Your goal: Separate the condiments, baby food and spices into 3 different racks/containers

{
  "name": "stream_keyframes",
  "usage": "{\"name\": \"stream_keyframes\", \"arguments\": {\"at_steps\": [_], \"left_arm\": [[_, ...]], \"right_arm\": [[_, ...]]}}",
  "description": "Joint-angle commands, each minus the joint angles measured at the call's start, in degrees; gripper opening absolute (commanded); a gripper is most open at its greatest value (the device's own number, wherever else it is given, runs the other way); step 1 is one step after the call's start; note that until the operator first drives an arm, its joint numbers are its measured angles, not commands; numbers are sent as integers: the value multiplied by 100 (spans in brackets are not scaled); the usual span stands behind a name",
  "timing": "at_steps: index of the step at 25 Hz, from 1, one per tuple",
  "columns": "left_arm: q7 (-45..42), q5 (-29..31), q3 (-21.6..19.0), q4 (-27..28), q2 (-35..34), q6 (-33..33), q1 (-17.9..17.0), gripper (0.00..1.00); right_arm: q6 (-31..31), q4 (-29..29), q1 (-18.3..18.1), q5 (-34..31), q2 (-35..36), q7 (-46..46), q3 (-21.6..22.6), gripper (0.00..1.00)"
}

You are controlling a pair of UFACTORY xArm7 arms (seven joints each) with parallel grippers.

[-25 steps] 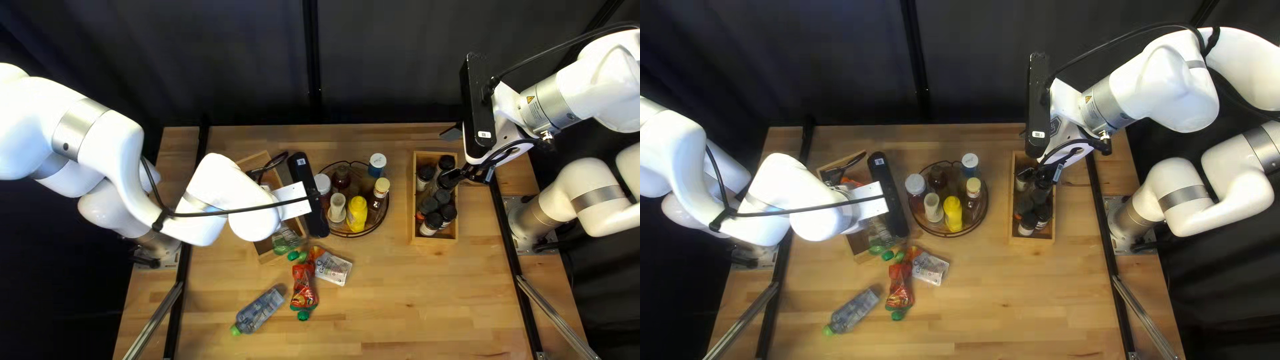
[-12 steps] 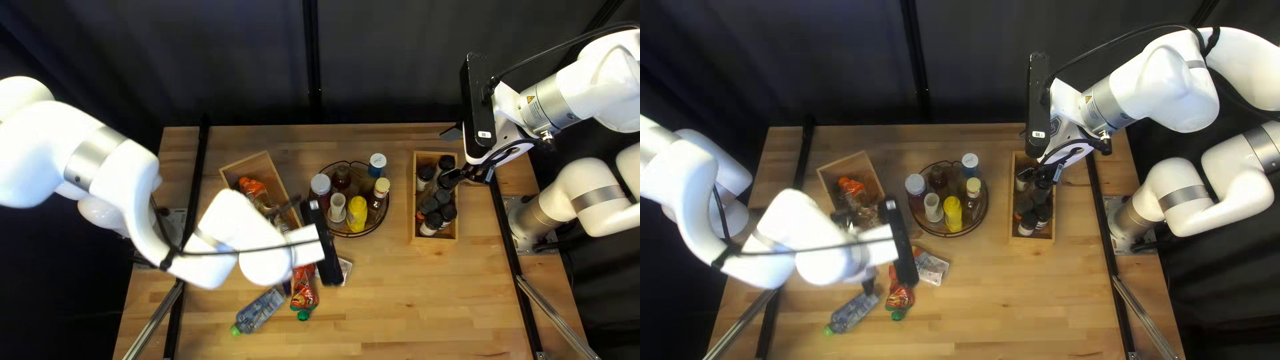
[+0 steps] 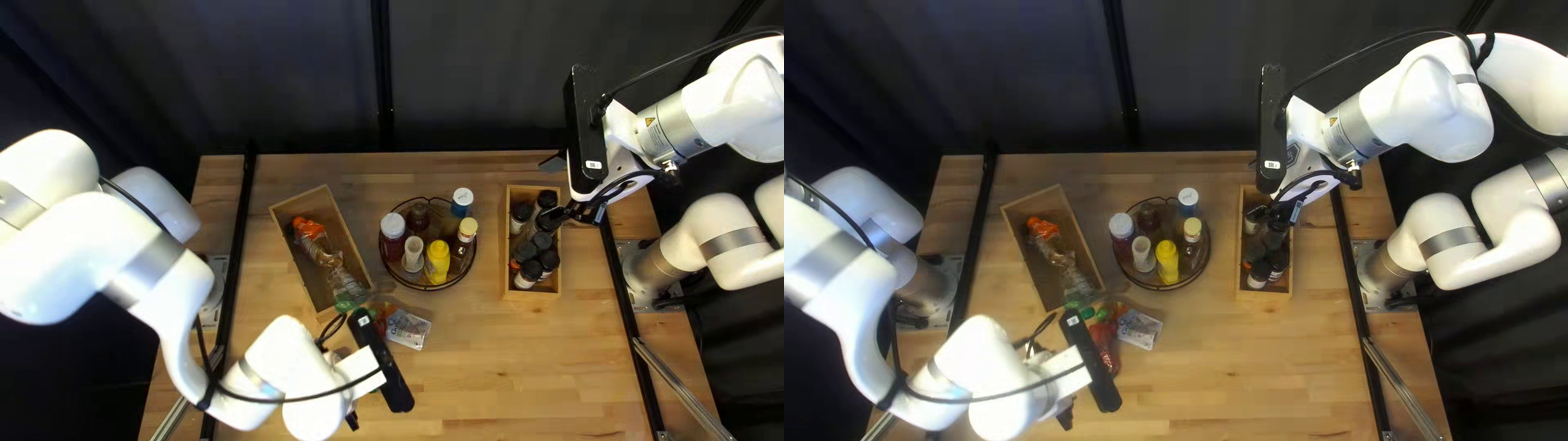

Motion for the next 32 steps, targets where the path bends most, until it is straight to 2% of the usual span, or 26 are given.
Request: {"name": "stream_keyframes", "arguments": {"at_steps": [1, 11, 12, 13, 24, 30, 32], "left_arm": [[-84, -132, 46, -163, 183, -263, 79, 100], [-9, -337, 155, -991, 236, -1279, 307, 100], [26, -374, 155, -1027, 228, -1322, 327, 97], [54, -410, 148, -1034, 223, -1339, 340, 0], [321, -550, 98, -737, 263, -1068, 393, 0], [872, -249, 245, -259, -628, 180, 511, 0], [1188, -87, 380, -292, -1066, 493, 631, 0]], "right_arm": [[0, 0, 0, 0, 0, 0, 0, 100], [0, 0, 0, 0, 0, 0, 0, 100], [0, 0, 0, 0, 0, 0, 0, 100], [0, 0, 0, 0, 0, 0, 0, 100], [0, 0, 0, 0, 0, 0, 0, 100], [0, 0, 0, 0, 0, 0, 0, 100], [0, 0, 0, 0, 0, 0, 0, 100]]}}
